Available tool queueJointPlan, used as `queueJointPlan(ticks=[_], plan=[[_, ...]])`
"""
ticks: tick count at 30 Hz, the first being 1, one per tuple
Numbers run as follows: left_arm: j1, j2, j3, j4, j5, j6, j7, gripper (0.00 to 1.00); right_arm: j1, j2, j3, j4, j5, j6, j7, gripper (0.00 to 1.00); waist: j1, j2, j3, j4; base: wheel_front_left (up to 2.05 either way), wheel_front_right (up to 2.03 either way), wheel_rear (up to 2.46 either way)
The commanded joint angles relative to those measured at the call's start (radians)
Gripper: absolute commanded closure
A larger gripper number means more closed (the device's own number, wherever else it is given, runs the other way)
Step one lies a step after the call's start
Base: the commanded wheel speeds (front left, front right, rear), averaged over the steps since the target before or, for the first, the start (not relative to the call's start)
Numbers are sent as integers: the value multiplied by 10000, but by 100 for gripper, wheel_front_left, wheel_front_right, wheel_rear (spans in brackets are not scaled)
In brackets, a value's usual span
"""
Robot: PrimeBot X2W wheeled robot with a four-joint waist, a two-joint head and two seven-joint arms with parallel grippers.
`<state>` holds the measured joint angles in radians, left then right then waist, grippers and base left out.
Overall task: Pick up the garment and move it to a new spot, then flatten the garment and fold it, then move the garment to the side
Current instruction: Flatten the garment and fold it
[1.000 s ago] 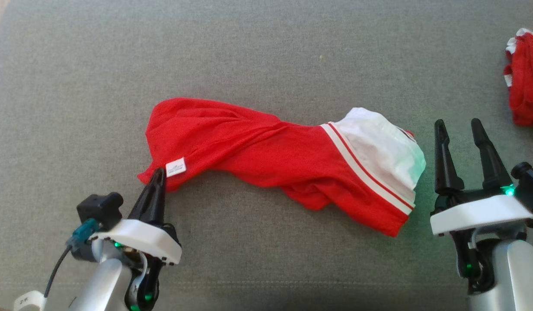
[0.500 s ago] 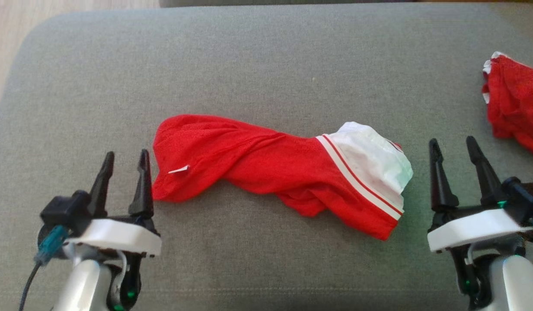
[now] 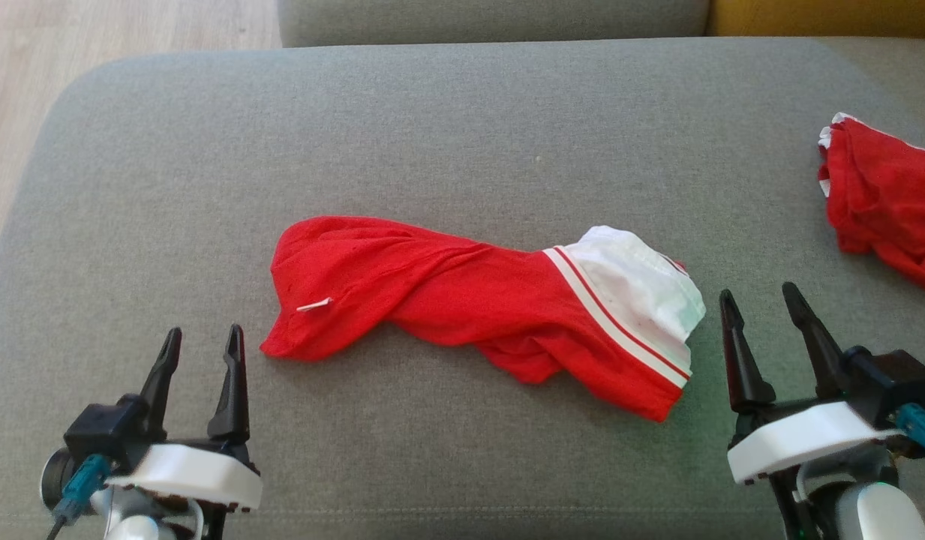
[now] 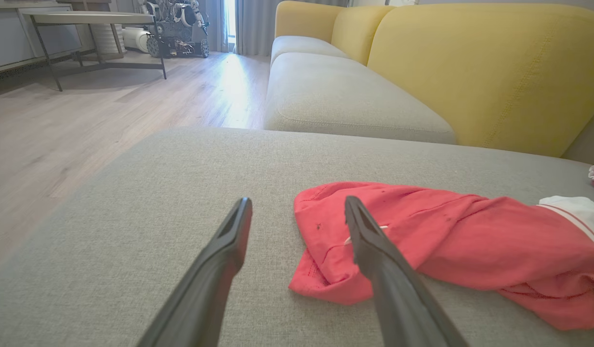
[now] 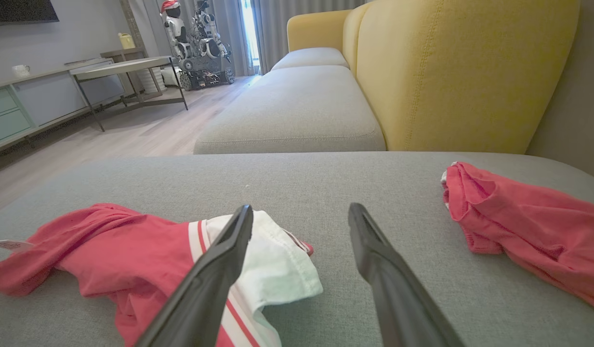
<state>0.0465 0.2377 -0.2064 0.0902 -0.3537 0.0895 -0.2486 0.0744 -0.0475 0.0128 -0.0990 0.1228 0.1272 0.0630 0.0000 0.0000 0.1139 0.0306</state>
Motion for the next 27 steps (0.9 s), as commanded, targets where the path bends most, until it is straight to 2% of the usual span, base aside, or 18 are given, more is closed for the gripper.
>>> queueJointPlan(ticks=[1, 13, 19, 27], plan=[[-313, 213, 459, -387, 34, 96, -56, 0, -187, -29, 239, -420, -30, 35, 31, 0, 0, 0, -2, 6, 0, 0, 0], [-434, 278, 312, -390, -89, 34, 163, 0, -207, -28, 245, -485, 82, 35, 82, 0, 0, 0, 84, 53, 0, 0, 0], [-1289, 301, -56, 294, -570, -638, 1084, 0, -341, -28, 237, -498, 130, 35, 71, 0, 0, 0, 348, 126, 0, 0, 0], [-2787, 369, -491, 2453, -1217, -1656, 2172, 0, -598, -28, 355, -392, 169, 35, 48, 0, 0, 0, 665, 49, 0, 0, 0]])
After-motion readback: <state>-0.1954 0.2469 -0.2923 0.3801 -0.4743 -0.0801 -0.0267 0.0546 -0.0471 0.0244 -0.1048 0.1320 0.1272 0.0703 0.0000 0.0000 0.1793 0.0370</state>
